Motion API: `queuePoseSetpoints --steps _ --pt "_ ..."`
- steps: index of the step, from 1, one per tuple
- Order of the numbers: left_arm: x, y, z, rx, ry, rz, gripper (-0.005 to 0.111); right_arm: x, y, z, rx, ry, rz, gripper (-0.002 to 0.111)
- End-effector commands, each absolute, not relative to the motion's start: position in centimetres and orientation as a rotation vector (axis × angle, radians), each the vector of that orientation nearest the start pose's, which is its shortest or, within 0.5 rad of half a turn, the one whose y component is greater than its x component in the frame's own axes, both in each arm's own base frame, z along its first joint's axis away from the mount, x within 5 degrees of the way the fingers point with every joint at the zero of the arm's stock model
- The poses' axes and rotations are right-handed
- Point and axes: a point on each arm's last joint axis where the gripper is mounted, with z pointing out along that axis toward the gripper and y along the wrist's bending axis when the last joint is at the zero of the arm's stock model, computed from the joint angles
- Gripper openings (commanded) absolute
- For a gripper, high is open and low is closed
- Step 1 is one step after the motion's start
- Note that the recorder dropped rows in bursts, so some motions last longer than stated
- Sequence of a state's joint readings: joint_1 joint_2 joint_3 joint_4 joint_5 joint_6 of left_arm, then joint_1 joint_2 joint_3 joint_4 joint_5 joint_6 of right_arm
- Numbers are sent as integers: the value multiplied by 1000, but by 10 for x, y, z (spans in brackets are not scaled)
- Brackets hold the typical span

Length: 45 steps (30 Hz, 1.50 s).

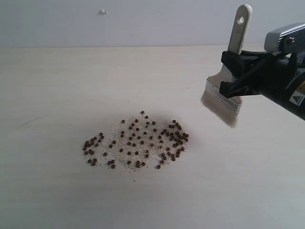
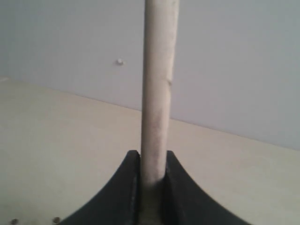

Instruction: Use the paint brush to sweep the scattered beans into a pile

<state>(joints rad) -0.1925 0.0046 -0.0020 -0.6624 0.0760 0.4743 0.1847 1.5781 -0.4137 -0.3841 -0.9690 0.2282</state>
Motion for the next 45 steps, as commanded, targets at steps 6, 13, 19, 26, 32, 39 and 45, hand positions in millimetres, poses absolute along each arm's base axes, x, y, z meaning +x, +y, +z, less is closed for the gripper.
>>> queuePoseSetpoints --steps 6,13,19,26,32,39,45 --pt "54 -15 208 42 1551 -341 0 268 77 177 -471 1639 296 0" --pt "54 -15 208 42 1551 -341 0 270 76 170 -451 1662 295 0" --pt "54 -15 208 42 1551 -341 0 269 76 170 -452 1665 303 0" --pt "54 -15 208 42 1551 -341 0 269 76 169 -454 1676 300 0" --pt "54 -15 208 42 1551 -341 0 269 76 166 -463 1703 297 0" --pt "54 -15 208 42 1551 -341 0 269 76 166 -465 1701 297 0" --pt "54 -15 208 42 1551 -341 0 269 76 170 -457 1667 304 0"
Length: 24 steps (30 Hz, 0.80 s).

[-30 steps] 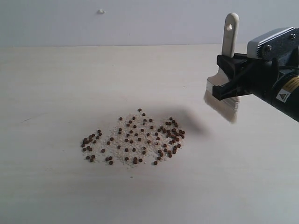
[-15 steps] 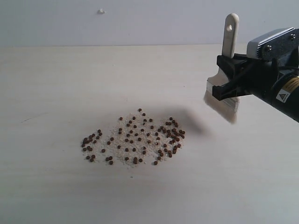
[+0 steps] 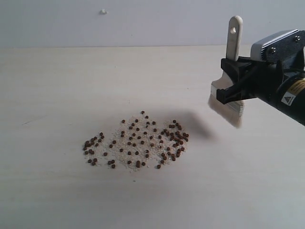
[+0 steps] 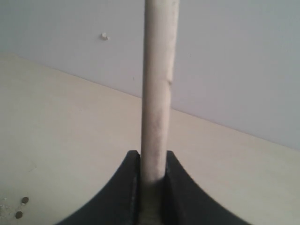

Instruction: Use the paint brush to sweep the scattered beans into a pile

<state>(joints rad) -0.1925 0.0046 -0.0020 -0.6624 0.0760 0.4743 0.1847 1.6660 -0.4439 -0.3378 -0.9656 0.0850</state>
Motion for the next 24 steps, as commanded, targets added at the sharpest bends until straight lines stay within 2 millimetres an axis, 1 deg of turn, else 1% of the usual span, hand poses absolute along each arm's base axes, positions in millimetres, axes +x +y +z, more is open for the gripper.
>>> queuePoseSetpoints --steps 1,9,14,16,19,20,21,22,24 --pt "54 -15 208 42 1551 -341 0 269 76 170 -453 1667 302 0" --pt "54 -15 208 42 1551 -341 0 271 75 170 -449 1677 285 0" --pt "54 -15 208 42 1551 -341 0 270 77 170 -525 1656 243 0" --pt "54 -15 208 42 1551 -341 0 267 83 171 -560 1642 182 0" --pt "54 -15 208 42 1551 -341 0 256 101 173 -577 1631 53 0" --pt "54 -15 208 42 1551 -341 0 254 103 173 -537 1643 -2 0" --pt "54 -15 208 42 1551 -341 0 250 111 173 -527 1637 -53 0" --pt "54 -15 208 42 1551 -341 0 248 114 174 -475 1645 -86 0" --pt "54 -15 208 42 1551 -341 0 240 125 175 -418 1637 -94 0"
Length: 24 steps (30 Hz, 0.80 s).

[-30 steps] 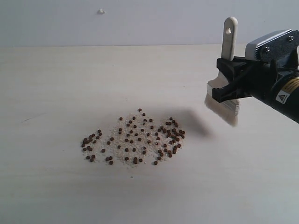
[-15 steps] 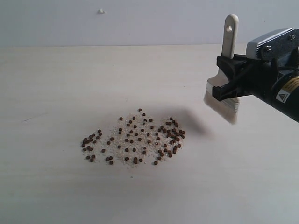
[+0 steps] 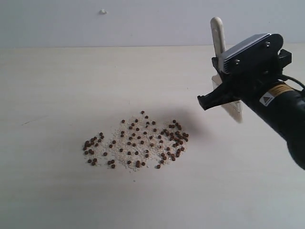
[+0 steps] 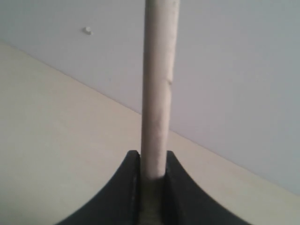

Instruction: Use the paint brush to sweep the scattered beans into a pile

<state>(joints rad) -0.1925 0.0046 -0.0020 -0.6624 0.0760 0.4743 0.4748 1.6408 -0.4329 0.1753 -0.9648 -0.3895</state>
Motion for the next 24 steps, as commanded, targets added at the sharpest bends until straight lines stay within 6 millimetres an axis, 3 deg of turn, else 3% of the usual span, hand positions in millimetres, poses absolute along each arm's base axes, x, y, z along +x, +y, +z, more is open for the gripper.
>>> queuePoseSetpoints --steps 1,10,19,24 --pt "54 -15 208 42 1551 -341 0 237 129 174 -403 1637 -91 0" --pt "54 -15 208 42 1551 -341 0 222 147 149 -350 1672 -195 0" --pt "54 -15 208 42 1551 -341 0 220 154 128 -273 1755 -43 0" --pt "54 -15 208 42 1551 -341 0 230 174 127 -258 1859 80 0"
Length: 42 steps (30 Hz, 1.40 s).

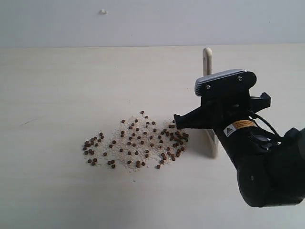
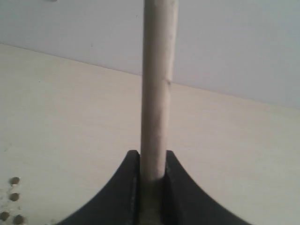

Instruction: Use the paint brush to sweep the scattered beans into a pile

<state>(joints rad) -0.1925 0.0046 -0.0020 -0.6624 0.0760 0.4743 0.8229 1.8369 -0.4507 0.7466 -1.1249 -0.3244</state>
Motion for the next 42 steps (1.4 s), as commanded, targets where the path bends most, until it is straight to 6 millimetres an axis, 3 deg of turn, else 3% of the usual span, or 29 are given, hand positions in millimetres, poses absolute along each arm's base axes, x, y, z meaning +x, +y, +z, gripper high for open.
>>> queuePoseSetpoints --steps 1,14,17,19,21,23,26,34,42 --pt "54 -15 208 42 1551 -341 0 236 182 132 -249 1855 108 0" --pt "54 -15 208 43 1551 -342 0 261 218 144 -200 1856 266 0" --pt "54 -15 208 43 1551 -342 0 258 215 168 -208 1796 267 0" --pt "54 -15 208 43 1551 -342 0 257 206 190 -229 1758 160 0" --pt "54 -15 208 43 1551 -342 0 256 198 199 -265 1745 38 0" --pt "54 -15 208 43 1551 -342 0 257 195 195 -298 1744 -45 0" --pt "54 -15 208 43 1551 -342 0 262 203 172 -388 1714 -94 0" --pt "54 -15 208 43 1551 -342 0 266 221 133 -555 1608 -58 0" --pt "54 -15 208 43 1551 -342 0 261 234 125 -588 1574 138 0"
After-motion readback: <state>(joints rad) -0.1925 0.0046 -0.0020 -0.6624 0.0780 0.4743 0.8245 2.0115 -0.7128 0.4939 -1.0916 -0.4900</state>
